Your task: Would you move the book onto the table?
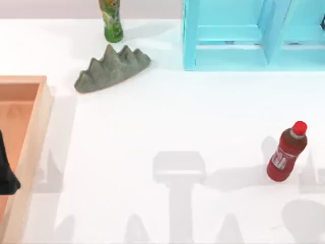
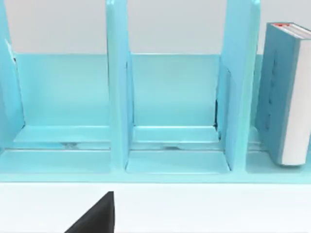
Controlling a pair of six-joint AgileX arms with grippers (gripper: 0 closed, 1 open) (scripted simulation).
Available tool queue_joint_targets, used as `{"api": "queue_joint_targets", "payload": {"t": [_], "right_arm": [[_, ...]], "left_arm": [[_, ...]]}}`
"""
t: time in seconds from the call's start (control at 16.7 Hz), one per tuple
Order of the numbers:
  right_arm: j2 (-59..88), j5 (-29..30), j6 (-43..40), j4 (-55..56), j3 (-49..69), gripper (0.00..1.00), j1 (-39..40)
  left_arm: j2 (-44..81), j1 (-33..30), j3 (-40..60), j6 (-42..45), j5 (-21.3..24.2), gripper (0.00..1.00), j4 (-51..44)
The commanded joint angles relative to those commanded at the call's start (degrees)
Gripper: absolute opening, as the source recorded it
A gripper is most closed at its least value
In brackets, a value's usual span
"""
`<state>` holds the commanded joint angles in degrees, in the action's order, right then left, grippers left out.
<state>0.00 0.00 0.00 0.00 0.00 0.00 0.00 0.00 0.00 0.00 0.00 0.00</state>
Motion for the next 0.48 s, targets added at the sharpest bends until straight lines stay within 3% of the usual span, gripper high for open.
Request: {"api": "queue_joint_targets", "payload": {"t": [0.24, 0.48], "right_arm": [[1.76, -0.58, 0.20, 1.07, 0.73, 1.00, -0.31], [12.59, -3.59, 0.90, 7.50, 5.35, 1.00, -2.10]], "left_arm": [[0.00, 0.00, 0.00, 0.00, 0.00, 1.00, 0.00], [0.00, 0.00, 0.00, 0.00, 0.00, 1.00, 0.00]]}}
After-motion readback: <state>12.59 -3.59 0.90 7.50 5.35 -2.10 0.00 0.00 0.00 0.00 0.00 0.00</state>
